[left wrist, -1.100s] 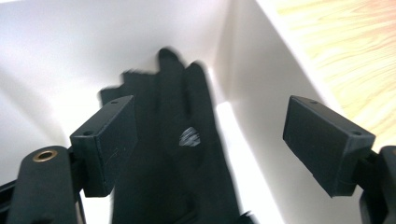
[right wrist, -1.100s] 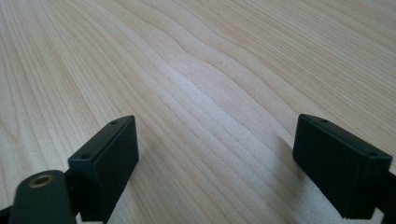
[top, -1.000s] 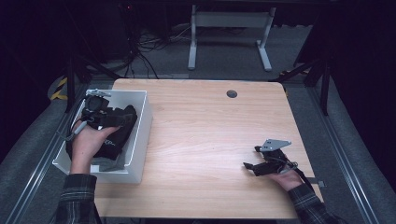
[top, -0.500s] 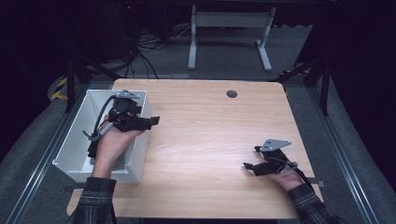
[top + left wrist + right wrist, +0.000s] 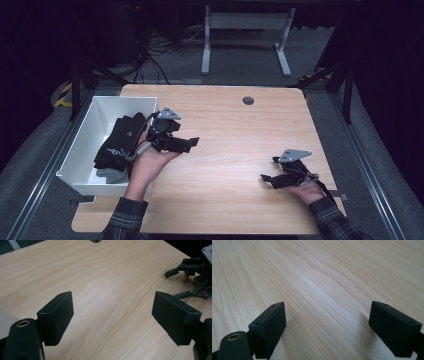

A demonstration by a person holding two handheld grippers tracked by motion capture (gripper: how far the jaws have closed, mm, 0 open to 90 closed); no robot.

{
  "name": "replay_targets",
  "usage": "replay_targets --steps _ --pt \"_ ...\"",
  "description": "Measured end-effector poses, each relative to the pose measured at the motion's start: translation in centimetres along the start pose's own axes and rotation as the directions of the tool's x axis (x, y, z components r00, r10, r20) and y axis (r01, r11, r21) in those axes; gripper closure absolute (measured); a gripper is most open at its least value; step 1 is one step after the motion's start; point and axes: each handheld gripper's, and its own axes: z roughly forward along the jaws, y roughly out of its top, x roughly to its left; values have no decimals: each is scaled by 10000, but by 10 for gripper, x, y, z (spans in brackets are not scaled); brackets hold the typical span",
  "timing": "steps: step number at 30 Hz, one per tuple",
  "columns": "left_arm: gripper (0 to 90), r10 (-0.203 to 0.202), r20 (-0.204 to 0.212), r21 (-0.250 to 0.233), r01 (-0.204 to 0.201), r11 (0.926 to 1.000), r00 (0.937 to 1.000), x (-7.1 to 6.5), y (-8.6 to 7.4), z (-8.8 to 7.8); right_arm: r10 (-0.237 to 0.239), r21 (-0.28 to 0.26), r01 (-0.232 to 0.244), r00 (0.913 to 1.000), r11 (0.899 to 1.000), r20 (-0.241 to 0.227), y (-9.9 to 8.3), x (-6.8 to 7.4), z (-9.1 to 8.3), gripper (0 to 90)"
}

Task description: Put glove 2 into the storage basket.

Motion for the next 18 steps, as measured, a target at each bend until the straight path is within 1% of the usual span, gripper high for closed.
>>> replay_targets --steps 1,6,7,8,9,10,11,14,16,18 --pt "184 65 71 47 -65 10000 10000 -2 -1 4 0 9 0 10000 10000 11 0 0 0 146" --pt "183 398 172 377 -405 9985 9991 -15 -9 22 3 1 -3 10000 10000 -4 0 0 0 146" --pt "182 395 263 450 -407 9982 9989 -18 -11 27 -3 -2 3 10000 10000 -9 0 0 0 146" --pt "182 453 261 437 -464 9980 9986 -20 -13 30 -3 -4 3 10000 10000 -8 0 0 0 146" --pt "182 453 261 437 -464 9980 9986 -20 -13 30 -2 -2 2 10000 10000 -8 0 0 0 146" --pt "183 542 279 488 -555 9973 9981 -25 -17 37 -2 -1 2 10000 10000 -9 0 0 0 146" --pt "184 655 296 547 -670 9962 9974 -27 -19 40 -4 -2 4 10000 10000 -10 0 0 0 146" --pt "183 721 358 607 -741 9954 9968 -32 -25 50 -7 -3 7 10000 10000 -10 0 0 0 146" --pt "181 759 384 752 -786 9941 9964 -36 -30 57 -7 -1 7 10000 10000 -11 0 0 0 146" --pt "178 875 431 825 -909 9924 9952 -38 -35 63 -7 -2 7 10000 10000 -12 0 0 0 146"
